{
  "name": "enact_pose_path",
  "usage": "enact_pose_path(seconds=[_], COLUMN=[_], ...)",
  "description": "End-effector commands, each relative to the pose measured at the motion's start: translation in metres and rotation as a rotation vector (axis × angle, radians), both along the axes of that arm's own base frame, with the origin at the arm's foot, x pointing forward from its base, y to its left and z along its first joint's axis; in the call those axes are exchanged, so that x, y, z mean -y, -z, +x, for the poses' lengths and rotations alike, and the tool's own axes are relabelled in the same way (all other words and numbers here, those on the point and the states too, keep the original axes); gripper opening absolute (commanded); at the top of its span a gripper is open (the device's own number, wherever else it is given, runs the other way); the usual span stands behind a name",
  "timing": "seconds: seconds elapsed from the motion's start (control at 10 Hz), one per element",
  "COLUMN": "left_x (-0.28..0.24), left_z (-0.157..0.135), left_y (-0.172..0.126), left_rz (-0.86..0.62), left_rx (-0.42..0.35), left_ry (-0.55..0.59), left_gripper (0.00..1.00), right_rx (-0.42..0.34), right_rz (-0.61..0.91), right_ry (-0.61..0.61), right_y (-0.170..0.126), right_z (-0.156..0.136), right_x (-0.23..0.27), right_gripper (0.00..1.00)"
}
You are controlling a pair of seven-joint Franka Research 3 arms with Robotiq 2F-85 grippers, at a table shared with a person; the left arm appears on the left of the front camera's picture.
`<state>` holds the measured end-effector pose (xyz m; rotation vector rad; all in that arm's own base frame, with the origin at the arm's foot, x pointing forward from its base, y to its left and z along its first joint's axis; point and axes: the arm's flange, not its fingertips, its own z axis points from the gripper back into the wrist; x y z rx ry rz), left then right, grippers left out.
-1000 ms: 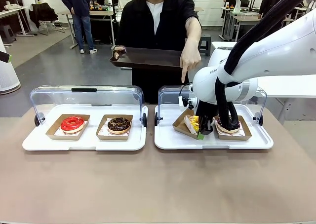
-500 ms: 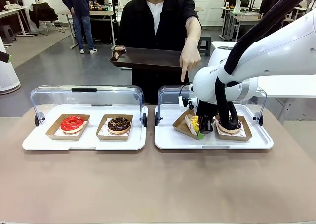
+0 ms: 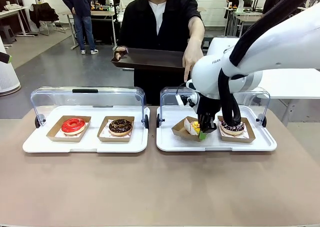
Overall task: Provide the desired donut to the person.
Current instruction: Pick up and lift the Paper togo box containing the Donut pointed at by the person.
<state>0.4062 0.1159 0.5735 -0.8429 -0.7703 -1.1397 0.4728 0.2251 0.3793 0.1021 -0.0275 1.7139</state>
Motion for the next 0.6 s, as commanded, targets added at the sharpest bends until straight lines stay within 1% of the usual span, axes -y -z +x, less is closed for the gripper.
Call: enact_pose_path(seconds=[0.0,0.2,0.3,0.4,0.5], left_x=[0.000,0.000,0.000,0.000,0.000], left_z=[0.000,0.000,0.000,0.000,0.000], left_y=[-0.002,-0.002,-0.002,-0.002,-0.002], left_rz=[-0.011,-0.011,-0.011,-0.011,-0.011], left_rx=[0.006,0.006,0.006,0.006,0.006], left_ry=[-0.001,-0.001,-0.001,-0.001,-0.001], left_gripper=[1.00,1.00,1.00,1.00,1.00], right_rx=[0.017,0.019,0.011,-0.007,0.006], right_rz=[-0.099,-0.092,-0.079,-0.054,-0.038], right_ry=[-0.062,-0.131,-0.156,-0.204,-0.232], right_y=[-0.039,-0.081,-0.094,-0.118,-0.142], right_z=[-0.037,-0.080,-0.095,-0.117,-0.134], right_x=[-0.004,-0.011,-0.013,-0.016,-0.019], right_gripper=[0.00,0.00,0.00,0.00,0.00])
